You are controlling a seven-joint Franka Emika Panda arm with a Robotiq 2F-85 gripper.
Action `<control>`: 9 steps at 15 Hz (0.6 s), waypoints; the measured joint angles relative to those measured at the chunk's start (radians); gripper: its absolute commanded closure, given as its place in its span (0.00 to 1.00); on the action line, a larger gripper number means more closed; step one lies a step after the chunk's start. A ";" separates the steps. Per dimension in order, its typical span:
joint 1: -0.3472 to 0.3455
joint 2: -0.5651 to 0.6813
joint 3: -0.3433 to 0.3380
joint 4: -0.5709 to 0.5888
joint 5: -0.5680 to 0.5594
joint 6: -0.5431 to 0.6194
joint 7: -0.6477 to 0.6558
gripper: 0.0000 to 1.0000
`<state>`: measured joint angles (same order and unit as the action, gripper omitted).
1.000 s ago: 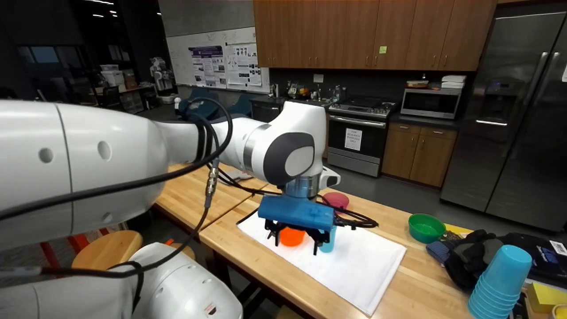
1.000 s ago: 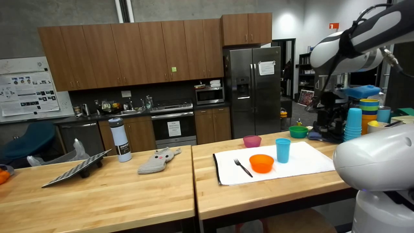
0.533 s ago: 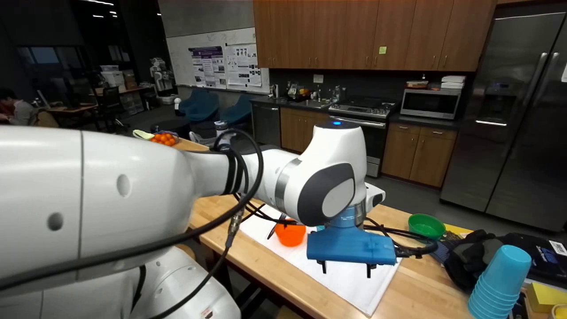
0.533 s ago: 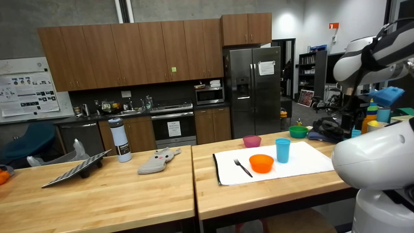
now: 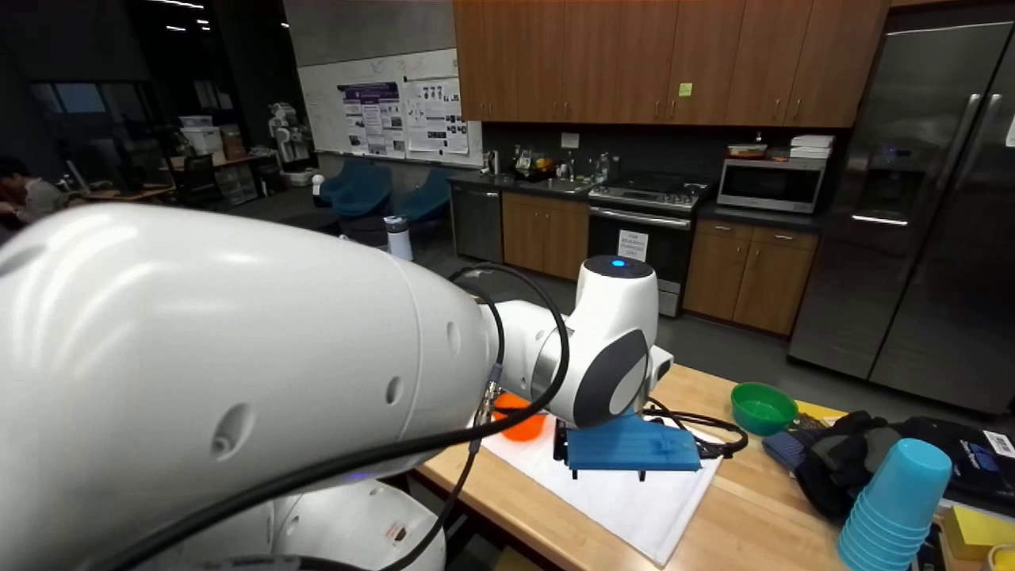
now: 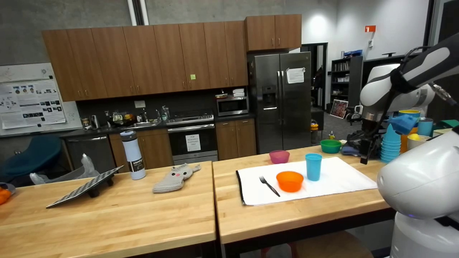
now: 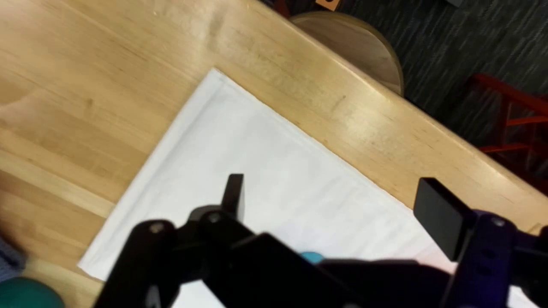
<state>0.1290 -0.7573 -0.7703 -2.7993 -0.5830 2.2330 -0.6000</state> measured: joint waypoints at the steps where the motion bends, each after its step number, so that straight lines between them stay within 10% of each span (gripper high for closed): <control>1: 0.031 0.000 -0.016 0.000 0.001 0.000 0.000 0.00; 9: 0.122 0.000 -0.082 0.004 -0.004 -0.002 0.005 0.00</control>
